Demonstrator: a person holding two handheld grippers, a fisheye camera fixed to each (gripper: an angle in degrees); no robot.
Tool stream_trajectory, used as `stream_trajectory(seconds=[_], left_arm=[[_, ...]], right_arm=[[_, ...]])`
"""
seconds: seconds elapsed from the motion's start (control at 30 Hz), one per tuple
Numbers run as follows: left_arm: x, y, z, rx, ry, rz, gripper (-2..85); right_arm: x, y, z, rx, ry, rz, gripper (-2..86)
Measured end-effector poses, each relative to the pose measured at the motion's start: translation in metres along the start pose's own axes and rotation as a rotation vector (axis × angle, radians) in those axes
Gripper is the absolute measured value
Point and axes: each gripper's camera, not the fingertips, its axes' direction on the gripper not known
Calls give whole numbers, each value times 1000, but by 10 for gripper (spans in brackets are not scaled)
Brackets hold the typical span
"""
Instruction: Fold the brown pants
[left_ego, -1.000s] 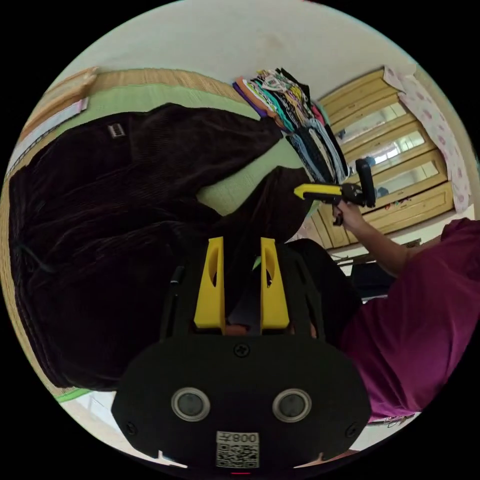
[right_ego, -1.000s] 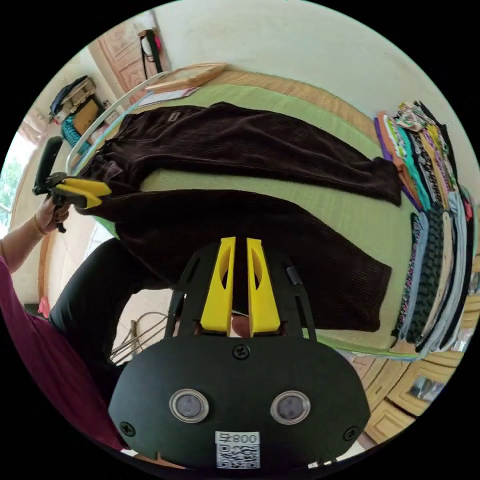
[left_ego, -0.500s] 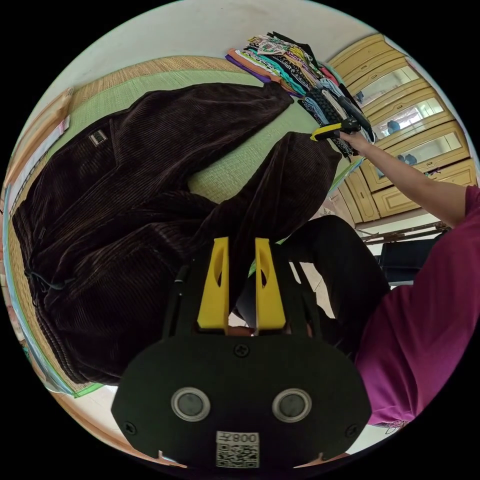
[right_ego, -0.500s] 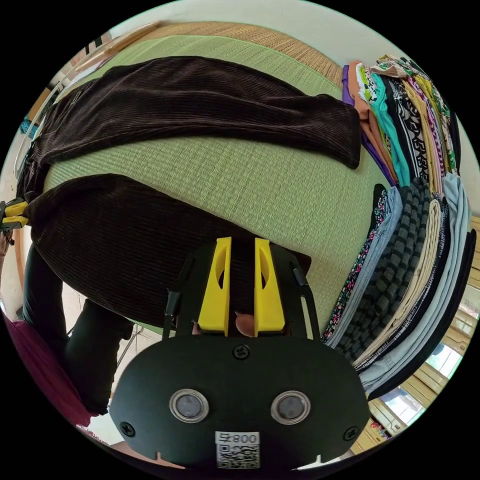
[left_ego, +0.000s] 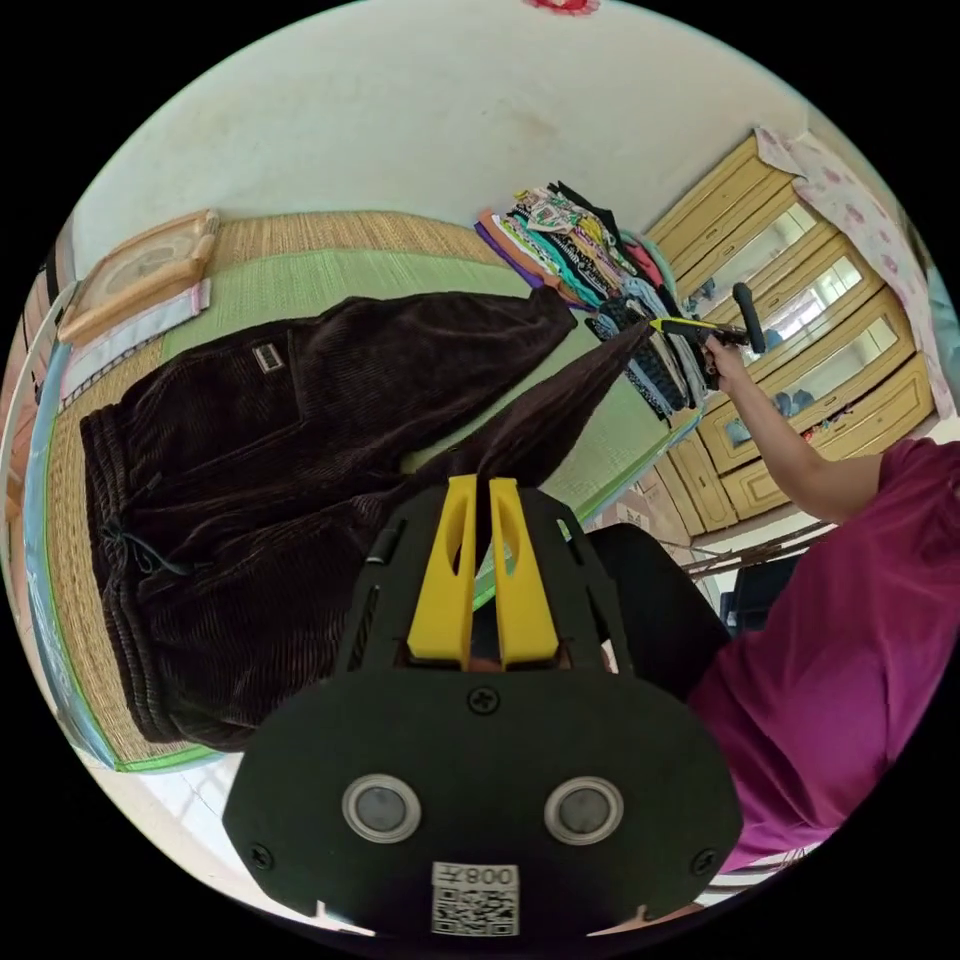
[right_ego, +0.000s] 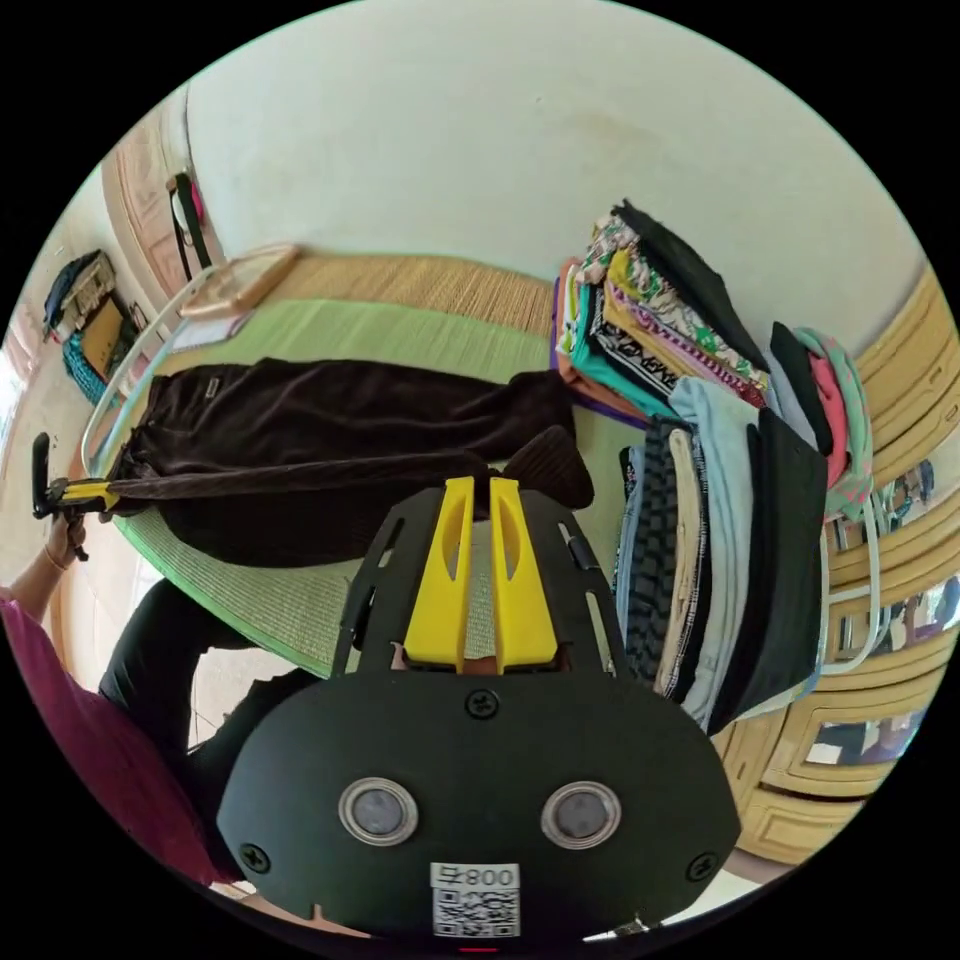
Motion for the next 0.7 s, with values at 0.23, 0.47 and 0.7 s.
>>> stream_trajectory(seconds=[0.23,0.47,0.7], left_arm=[[20,24,86,-314,64,46,53],[9,27,91,-287,212,-49,60],[-23,-19,84,-117,146,-82,68]], right_arm=[[71,160,69,-217,-19,248,23],[124,268,129,-276,-117,556,-3],[86,235,205,-387,-107,362,-4]])
